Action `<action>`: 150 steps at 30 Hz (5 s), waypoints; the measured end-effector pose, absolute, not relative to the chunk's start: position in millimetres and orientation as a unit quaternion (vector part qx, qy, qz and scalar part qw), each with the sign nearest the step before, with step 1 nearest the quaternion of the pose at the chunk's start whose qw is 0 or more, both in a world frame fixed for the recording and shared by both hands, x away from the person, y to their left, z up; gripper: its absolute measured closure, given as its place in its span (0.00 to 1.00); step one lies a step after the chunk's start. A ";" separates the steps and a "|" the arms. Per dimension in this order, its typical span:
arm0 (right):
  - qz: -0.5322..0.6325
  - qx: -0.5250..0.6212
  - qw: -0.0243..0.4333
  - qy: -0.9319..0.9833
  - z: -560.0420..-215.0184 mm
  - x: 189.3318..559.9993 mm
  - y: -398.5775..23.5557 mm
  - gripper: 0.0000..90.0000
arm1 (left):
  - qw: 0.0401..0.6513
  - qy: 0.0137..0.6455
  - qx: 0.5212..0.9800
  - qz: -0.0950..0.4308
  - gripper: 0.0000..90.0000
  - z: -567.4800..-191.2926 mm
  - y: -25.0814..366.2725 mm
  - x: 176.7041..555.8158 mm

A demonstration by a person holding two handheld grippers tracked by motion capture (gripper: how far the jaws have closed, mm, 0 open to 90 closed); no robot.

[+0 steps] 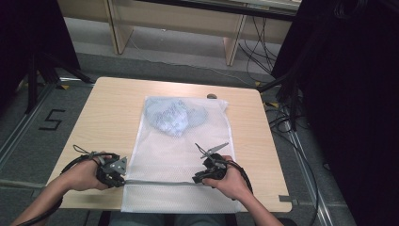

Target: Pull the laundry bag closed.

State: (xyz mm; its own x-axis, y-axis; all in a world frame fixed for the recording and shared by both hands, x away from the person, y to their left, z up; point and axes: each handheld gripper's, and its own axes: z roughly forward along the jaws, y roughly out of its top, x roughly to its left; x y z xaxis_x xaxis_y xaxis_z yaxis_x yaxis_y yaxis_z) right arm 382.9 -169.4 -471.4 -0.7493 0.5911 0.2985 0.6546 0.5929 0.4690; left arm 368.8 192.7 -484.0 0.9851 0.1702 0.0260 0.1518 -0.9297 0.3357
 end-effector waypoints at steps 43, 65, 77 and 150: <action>-0.305 -0.322 0.135 -0.886 -484.6 394.1 -9.3 1.00 | 0.200 0.097 0.974 0.046 0.90 -466.1 195.7 362.2; -0.302 -0.347 0.161 -0.873 -507.4 394.6 20.0 1.00 | 0.210 0.103 0.971 0.046 0.90 -464.8 195.0 363.0; -0.300 -0.342 0.147 -0.878 -509.5 395.1 21.5 1.00 | 0.216 0.101 0.970 0.051 0.90 -459.0 192.3 362.4; -0.337 -0.162 0.072 -0.924 -491.4 399.8 11.3 0.80 | 0.270 0.140 0.951 0.056 0.40 -488.3 216.2 354.6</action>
State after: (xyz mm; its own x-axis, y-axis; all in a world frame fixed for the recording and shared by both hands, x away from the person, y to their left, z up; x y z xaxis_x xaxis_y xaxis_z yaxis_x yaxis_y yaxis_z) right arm 399.8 11.3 -491.4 -0.9369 0.2512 0.2432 0.3489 0.7198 0.6001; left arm 354.6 216.2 -488.3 0.9547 0.2962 0.0303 0.2360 -0.8149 0.5294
